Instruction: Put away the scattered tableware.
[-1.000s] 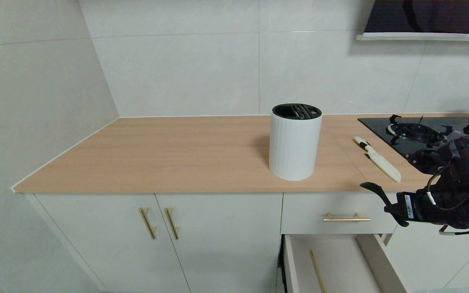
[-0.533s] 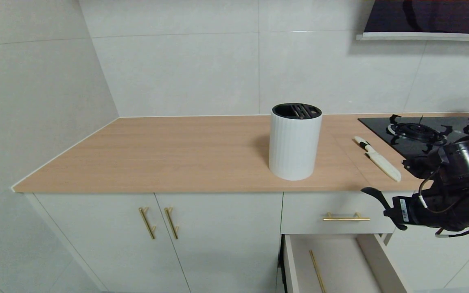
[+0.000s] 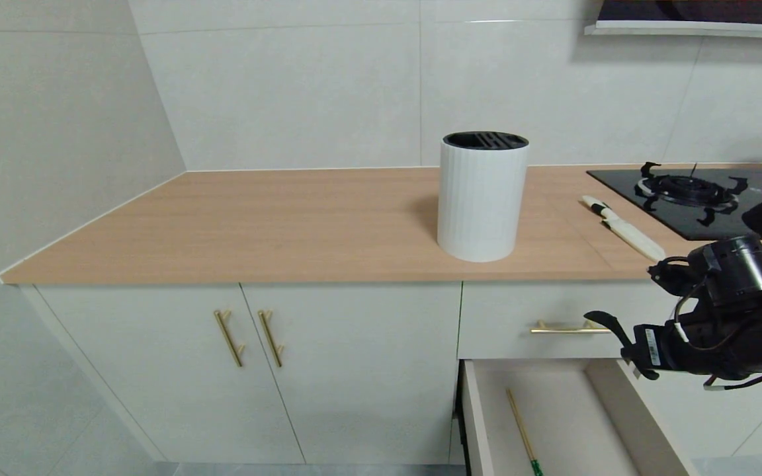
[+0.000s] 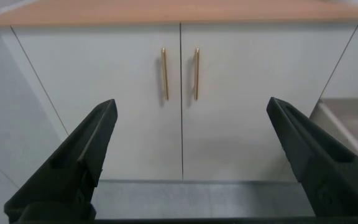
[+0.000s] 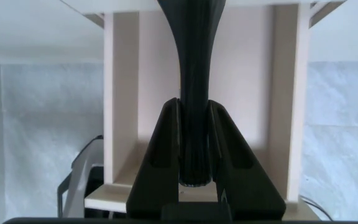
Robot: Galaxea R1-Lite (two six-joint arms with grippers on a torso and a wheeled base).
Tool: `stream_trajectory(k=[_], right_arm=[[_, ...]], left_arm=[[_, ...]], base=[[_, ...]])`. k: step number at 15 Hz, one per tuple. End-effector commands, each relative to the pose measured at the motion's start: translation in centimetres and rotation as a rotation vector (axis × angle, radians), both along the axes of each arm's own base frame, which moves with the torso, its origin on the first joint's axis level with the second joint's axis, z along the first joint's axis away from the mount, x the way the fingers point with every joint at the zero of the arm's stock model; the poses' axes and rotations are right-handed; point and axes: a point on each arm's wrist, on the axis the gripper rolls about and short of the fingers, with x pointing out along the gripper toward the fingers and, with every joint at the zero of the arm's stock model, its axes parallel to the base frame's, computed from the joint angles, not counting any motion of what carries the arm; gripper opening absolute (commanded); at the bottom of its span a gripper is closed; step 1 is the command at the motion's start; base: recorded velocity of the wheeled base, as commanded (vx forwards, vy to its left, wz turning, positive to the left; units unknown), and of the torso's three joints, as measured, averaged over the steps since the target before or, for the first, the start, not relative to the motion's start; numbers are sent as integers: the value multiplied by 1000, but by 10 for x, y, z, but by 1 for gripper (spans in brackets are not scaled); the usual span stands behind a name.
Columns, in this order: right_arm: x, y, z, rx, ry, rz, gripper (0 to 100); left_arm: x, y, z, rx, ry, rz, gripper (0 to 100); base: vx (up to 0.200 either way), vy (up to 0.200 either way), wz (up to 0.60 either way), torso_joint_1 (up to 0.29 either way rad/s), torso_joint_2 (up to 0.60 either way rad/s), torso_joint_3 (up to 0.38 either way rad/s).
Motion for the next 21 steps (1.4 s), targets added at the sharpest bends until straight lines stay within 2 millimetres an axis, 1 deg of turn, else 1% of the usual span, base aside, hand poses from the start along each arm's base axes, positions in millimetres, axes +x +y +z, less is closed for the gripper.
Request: stream_trajectory(k=[1, 9, 14, 16, 21], right_arm=[[2, 1, -4, -2, 13, 2, 0], [2, 1, -9, -17, 29, 17, 0], [2, 2, -9, -17, 30, 24, 0], [2, 3, -9, -17, 32, 27, 0], [2, 5, -12, -20, 41, 33, 0]], left_arm=[[0, 0, 0, -1, 2, 1, 100], [0, 0, 0, 1, 2, 1, 100], [0, 0, 0, -1, 2, 1, 100], [0, 0, 0, 1, 2, 1, 100], [0, 0, 0, 1, 2, 1, 100]], base=[[0, 0, 0, -207, 496, 286], [0, 0, 0, -181, 475, 291], [0, 0, 0, -136, 450, 310], [0, 0, 0, -51, 222, 161], [0, 0, 0, -7, 29, 17]])
